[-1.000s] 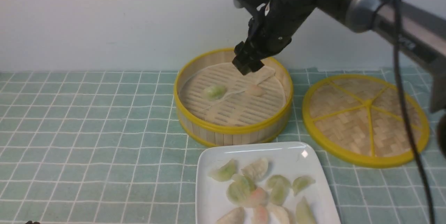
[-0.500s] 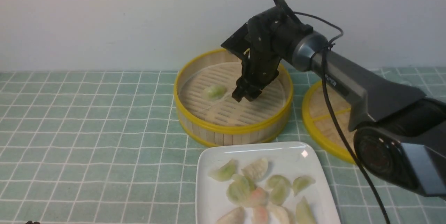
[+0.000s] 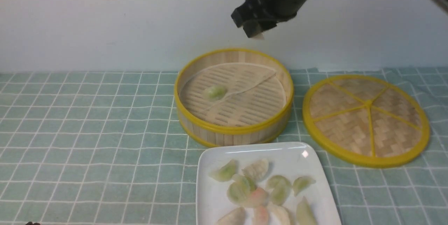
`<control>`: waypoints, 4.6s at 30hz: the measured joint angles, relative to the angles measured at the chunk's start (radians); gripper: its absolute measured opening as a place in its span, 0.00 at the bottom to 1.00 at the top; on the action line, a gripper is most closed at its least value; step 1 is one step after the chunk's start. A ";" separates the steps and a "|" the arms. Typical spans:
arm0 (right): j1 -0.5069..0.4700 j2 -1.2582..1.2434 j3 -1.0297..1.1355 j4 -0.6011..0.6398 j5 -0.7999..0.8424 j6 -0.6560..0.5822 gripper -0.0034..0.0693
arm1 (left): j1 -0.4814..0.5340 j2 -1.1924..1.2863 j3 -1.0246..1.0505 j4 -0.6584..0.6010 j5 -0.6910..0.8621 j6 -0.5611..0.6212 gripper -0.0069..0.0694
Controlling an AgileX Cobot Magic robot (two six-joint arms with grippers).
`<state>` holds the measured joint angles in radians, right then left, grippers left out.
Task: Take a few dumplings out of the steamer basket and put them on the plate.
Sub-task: Use the right arm to put the dumpling into the plate, then use the left arm to grab a dumpling from the steamer
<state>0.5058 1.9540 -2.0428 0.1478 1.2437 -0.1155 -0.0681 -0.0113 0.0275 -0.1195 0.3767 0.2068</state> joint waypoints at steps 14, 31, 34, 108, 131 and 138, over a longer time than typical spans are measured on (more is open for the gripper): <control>0.000 -0.092 0.665 0.037 -0.165 0.026 0.31 | 0.000 0.000 0.000 0.000 0.000 0.000 0.08; 0.014 -0.356 0.552 -0.032 -0.029 0.116 0.21 | 0.000 0.000 0.000 0.000 -0.001 0.000 0.08; 0.014 -0.515 0.548 -0.052 -0.014 0.150 0.08 | 0.000 0.000 0.000 0.000 -0.001 0.000 0.08; -0.486 -1.966 2.066 -0.276 -0.866 0.365 0.03 | 0.000 -0.001 0.000 -0.001 0.003 0.000 0.08; -0.486 -1.966 2.066 -0.277 -0.866 0.365 0.03 | 0.000 -0.001 0.003 -0.499 -0.566 -0.172 0.08; -0.486 -1.966 2.066 -0.277 -0.866 0.365 0.03 | 0.000 0.051 -0.169 -0.469 -0.543 -0.207 0.08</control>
<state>0.0197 -0.0122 0.0230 -0.1295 0.3779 0.2490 -0.0681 0.0397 -0.1416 -0.5882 -0.1665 0.0000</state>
